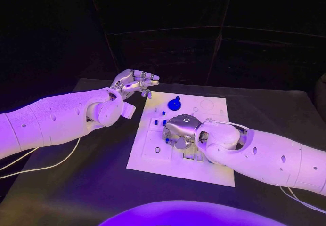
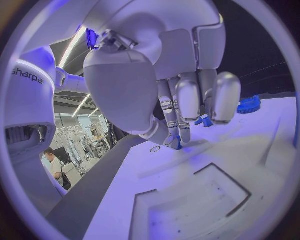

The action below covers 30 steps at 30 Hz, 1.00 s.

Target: Assemble the parts on the task board

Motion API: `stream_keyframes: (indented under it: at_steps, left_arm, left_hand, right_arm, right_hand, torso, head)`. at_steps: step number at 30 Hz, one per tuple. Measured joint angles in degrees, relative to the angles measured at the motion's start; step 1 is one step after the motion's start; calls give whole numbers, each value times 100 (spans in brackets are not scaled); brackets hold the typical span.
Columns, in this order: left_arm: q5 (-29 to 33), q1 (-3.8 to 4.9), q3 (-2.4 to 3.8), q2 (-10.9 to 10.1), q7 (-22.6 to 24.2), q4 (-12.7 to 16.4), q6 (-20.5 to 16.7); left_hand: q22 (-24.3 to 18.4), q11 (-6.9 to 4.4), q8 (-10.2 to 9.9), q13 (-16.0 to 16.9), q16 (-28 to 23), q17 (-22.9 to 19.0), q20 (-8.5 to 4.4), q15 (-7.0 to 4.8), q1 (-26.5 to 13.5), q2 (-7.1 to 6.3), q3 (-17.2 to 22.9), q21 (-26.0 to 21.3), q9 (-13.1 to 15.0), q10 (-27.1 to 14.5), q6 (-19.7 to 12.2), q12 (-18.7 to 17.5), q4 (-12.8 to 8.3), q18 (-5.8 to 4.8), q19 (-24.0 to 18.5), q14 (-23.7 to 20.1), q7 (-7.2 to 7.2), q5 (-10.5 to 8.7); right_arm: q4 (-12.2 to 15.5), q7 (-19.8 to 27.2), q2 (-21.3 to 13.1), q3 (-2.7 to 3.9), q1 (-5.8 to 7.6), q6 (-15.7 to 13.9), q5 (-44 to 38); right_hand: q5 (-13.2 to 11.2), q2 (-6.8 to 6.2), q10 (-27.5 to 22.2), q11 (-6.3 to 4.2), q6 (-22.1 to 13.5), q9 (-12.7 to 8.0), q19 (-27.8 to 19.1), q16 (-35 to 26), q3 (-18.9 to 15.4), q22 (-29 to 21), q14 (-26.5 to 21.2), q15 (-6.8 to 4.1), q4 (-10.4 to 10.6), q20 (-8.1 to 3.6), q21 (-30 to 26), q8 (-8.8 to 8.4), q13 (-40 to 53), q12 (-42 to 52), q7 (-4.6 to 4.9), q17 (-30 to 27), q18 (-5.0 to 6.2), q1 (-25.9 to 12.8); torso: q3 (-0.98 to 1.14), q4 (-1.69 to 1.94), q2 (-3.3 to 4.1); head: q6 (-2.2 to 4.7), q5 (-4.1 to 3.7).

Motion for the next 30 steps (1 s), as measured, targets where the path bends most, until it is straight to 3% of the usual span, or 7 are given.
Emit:
stream_keyframes:
  at_steps: [4, 6, 10, 15, 22, 25, 30]
  left_arm:
    - [0, 0, 0, -1, -8, -2, 2]
    - [0, 0, 0, -2, -12, -6, 3]
    - [0, 0, 0, -2, -20, -11, 4]
    - [0, 0, 0, -3, -28, -17, 6]
    - [1, 0, -2, -14, -37, -19, 8]
    - [1, 0, -2, -24, -39, -19, 8]
    - [1, 0, -2, -29, -39, -15, 9]
  left_hand:
    - [0, 0, 0, 0, 0, 0, 0, 0, 0, 0, 0, 0, 0, 0, 0, 0, 0, 0, 0, 0, 0, 0]
    - [0, 1, 0, 0, 0, -1, 0, 0, 0, 0, 0, 0, 0, -1, 0, 0, 0, 0, 0, 0, 0, 0]
    - [-4, 21, 0, -5, 0, -22, 0, 0, 0, 0, 0, 0, 0, -21, 0, 0, 0, 0, 0, 0, 0, 0]
    - [-4, 21, 0, -5, 0, -22, 0, 0, 0, 0, 0, 0, 0, -21, 0, 0, 0, -1, 0, 0, 0, 0]
    - [-4, 21, 0, -4, 0, -28, 0, 0, 0, 0, 0, -24, 0, -20, 0, 0, 0, -1, 0, 0, 0, 0]
    - [-4, 21, 0, -4, 0, -29, 0, 0, 0, 0, 0, -24, 0, -20, 0, 0, 0, -1, 0, 0, 0, 0]
    - [-3, 21, 0, -4, 0, -29, 0, 0, 0, 0, 0, -24, 0, -20, 0, 0, 0, -1, 0, 0, 0, 0]
  right_arm:
    - [-9, -32, -3, -1, -2, -36, -28]
    - [-10, -39, -9, -1, -2, -60, -34]
    - [-6, -43, -41, -2, -2, -132, -34]
    - [73, -24, -162, -3, -2, -279, -20]
    - [492, 16, -711, 1, 2, -552, 103]
    - [665, -4, -1026, 32, 82, -587, 236]
    - [748, -124, -1391, 115, 332, -576, 464]
  right_hand:
    - [54, -149, -241, 43, -224, -3, -126, -87, -214, -240, 11, 28, 70, 41, -157, 0, -31, -84, 18, -128, 15, -204]
    - [54, -197, -380, 57, -323, -3, -213, -134, -363, -442, 11, 29, 106, 69, -287, 0, -31, -111, 19, -193, 137, -252]
    - [68, -197, -460, 55, -392, -3, -212, -134, -620, -537, 11, 29, 152, 68, -333, 0, -29, -101, 10, -241, 136, -252]
    - [320, -188, -501, 55, -391, 10, -212, -156, -980, -540, 12, 29, 234, 68, -352, 0, -18, 33, 10, -280, 135, -306]
    - [387, -123, -448, 2, -391, 16, -179, -166, -1124, -486, 11, 29, 254, 34, -352, 0, -8, 189, 10, -275, 135, -240]
    - [387, -104, -448, 2, -403, 16, -179, -165, -1157, -476, 12, 28, 272, 35, -352, 0, -8, 189, -2, -274, 135, -222]
    - [349, -104, -680, 9, -564, 4, -159, -166, -1447, -505, 12, 28, 300, 15, -352, 0, -29, 181, -59, -320, 134, -222]
  torso:
    - [1, 0, 0]
    - [1, 0, 0]
    - [2, -1, 0]
    - [4, -3, 0]
    - [7, -15, -7]
    - [4, -22, -16]
    - [-4, -38, -35]
  head:
    - [3, -1]
    - [3, -1]
    - [6, -8]
    - [18, -17]
    - [74, -65]
    - [113, -126]
    - [185, -218]
